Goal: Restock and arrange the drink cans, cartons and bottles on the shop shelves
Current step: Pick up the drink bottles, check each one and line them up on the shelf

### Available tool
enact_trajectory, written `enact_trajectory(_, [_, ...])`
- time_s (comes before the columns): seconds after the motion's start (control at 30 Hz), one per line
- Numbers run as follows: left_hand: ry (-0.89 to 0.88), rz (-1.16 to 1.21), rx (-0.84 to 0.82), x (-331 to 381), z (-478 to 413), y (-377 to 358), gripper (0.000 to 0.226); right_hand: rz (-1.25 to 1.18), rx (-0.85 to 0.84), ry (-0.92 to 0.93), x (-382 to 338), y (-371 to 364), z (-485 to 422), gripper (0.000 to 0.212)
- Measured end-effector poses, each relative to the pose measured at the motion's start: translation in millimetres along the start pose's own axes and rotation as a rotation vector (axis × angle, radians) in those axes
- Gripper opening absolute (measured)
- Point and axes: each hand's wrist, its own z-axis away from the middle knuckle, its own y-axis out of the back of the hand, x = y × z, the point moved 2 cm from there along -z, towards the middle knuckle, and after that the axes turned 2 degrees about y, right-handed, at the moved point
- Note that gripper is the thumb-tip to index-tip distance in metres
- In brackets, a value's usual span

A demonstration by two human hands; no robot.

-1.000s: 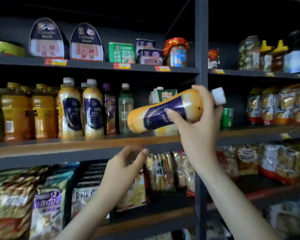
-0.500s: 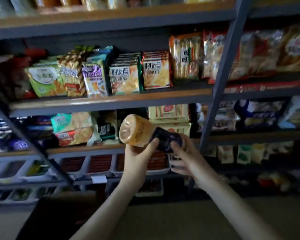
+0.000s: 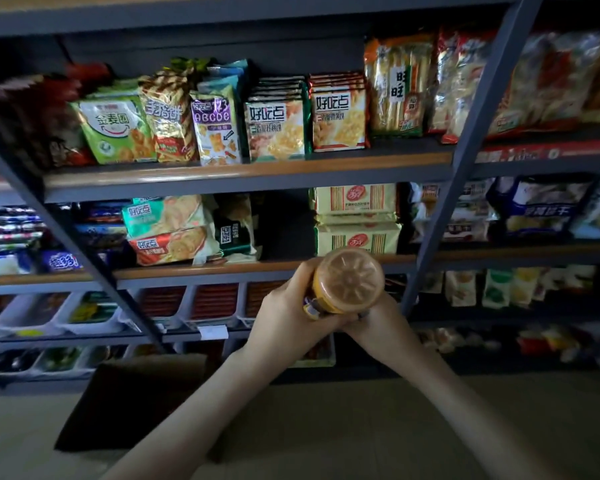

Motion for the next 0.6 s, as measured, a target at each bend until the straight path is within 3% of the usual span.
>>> enact_trajectory(0.2, [-0.056, 0.207, -0.126, -15, -7, 17, 0.046, -0.467, 0.114, -0.226, -8, 7, -11, 0.043])
enact_trajectory(0.33, [-0.182, 0.034, -0.367, -38, -3, 17, 0.087, -0.85, 0.147, -0.518, 0, 14, -16, 0.036])
enact_trajectory(0.4, [-0.183, -0.021, -0.476, -46, -4, 15, 0.094, -0.965, 0.168, -0.615, 2, 18, -17, 0.03])
enact_trajectory(0.5, [-0.252, -0.036, -0.418, -40, -11, 5, 0.082, -1.022, 0.173, -0.711, 3, 21, -18, 0.023])
enact_trajectory(0.6, [-0.303, 0.016, -0.266, -29, -17, -7, 0.077, -0.992, 0.146, -0.797, 3, 24, -20, 0.032])
